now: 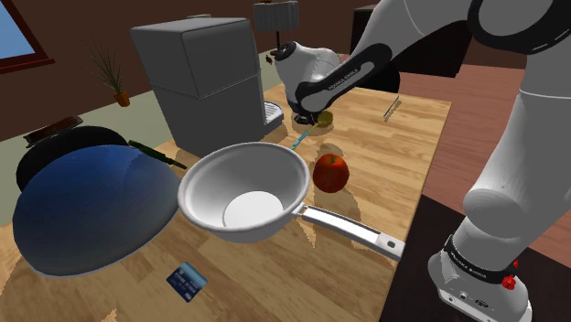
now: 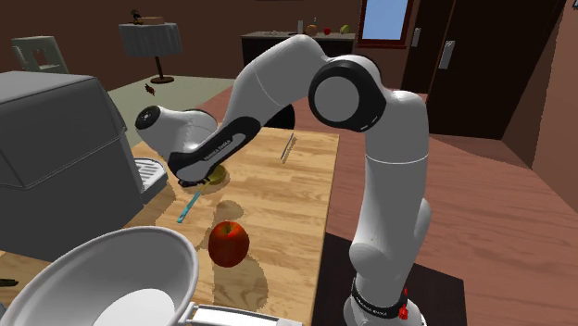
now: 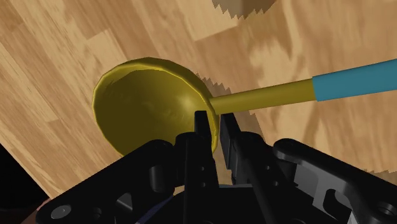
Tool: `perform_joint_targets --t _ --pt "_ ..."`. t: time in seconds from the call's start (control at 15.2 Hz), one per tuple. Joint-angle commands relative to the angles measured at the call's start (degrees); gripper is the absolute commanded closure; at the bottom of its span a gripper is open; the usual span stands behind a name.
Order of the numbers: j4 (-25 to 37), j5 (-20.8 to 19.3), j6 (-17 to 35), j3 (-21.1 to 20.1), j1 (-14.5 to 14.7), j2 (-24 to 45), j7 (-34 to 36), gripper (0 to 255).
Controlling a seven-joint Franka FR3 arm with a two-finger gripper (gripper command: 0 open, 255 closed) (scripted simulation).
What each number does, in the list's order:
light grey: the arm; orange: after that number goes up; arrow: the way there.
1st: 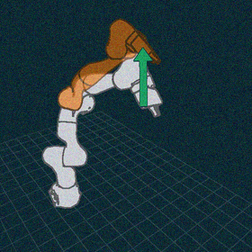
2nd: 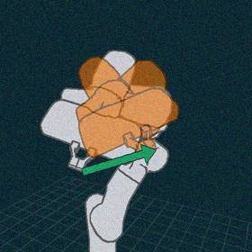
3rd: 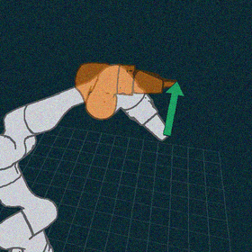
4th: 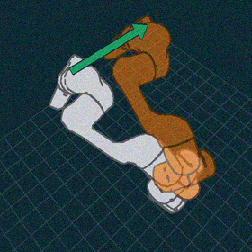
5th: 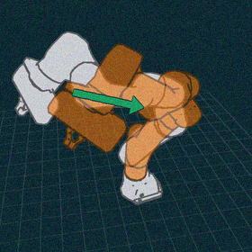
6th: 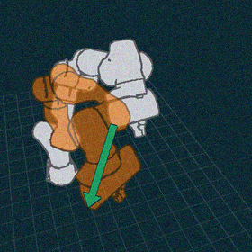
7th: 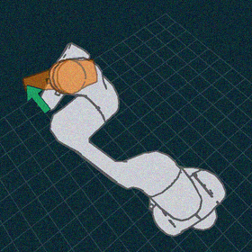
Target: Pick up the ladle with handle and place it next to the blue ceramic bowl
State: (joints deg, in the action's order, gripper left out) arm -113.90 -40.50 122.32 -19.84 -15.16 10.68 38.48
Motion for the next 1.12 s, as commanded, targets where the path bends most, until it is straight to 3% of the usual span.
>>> perform_joint_targets --t 0.0,0.66,0.73,1.06 --pt "-0.67 -0.88 1.07 0.16 0.08 0.79 1.14 255" --pt "-1.36 -2.22 2.49 0.46 0.22 2.11 2.73 255" --pt "-1.35 -2.22 2.49 0.46 0.22 2.11 2.73 0" --pt "-1.36 -2.22 2.49 0.46 0.22 2.11 2.73 0"
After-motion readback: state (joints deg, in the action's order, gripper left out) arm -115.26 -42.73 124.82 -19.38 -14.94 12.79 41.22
